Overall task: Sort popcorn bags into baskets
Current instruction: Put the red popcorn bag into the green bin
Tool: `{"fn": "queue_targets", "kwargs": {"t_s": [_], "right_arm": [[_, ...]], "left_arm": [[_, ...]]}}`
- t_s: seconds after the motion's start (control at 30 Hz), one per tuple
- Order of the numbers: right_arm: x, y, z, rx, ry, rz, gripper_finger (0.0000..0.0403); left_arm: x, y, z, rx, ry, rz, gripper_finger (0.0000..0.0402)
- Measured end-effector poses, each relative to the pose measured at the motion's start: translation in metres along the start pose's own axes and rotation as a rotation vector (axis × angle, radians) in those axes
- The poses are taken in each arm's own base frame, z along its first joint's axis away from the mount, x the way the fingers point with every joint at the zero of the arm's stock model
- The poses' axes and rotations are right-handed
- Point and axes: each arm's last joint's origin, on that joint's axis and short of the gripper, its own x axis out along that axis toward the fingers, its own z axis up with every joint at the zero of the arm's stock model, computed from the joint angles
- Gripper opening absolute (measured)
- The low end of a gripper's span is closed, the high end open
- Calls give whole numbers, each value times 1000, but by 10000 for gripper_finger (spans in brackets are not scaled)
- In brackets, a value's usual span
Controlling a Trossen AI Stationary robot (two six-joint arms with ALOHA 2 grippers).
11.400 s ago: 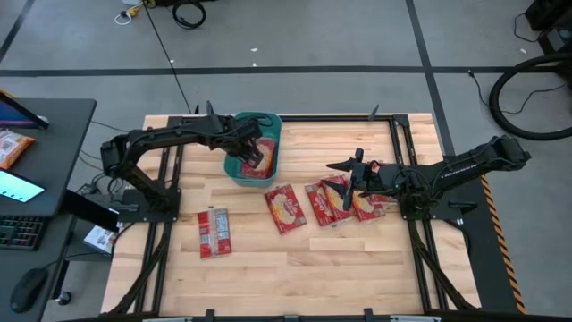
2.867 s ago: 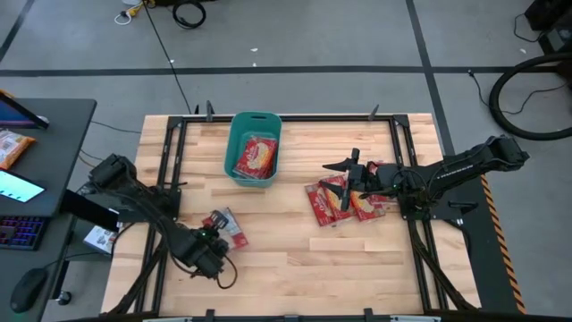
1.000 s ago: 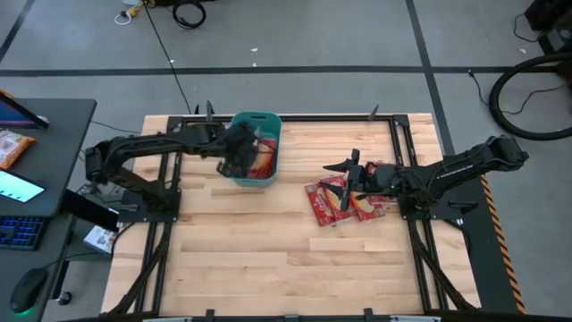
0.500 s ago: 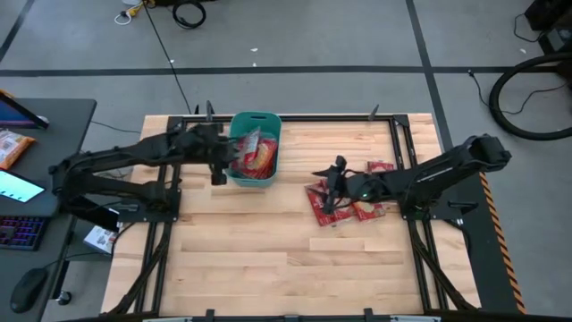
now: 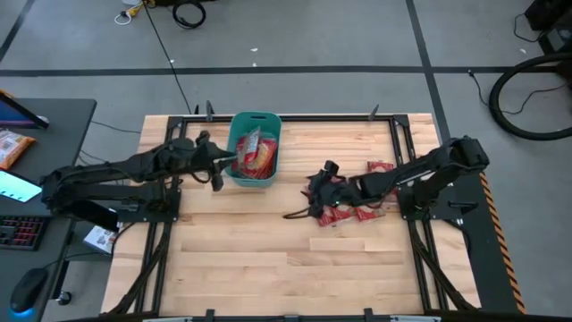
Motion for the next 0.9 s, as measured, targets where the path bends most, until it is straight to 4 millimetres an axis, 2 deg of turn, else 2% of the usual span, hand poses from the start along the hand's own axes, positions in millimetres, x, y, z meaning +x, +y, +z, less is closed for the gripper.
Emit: {"fn": "queue_targets", "kwargs": {"t_s": [0.17,0.33,0.53,0.77,0.9], "right_arm": [[6,-8,11,73,171,-66,242],[17,-8,8,137,361,-105,242],[27,6,-5,199,535,-181,242],[28,25,-16,223,663,-278,242],[31,32,-25,272,726,-288,242]], "left_arm": [[3,-4,-16,6,-50,-10,84],[-1,-8,-28,22,-142,-16,84],[-17,-8,-32,3,-222,-28,84],[-39,-7,-26,-11,-333,-54,84],[-43,-8,-27,-13,-359,-74,84]]}}
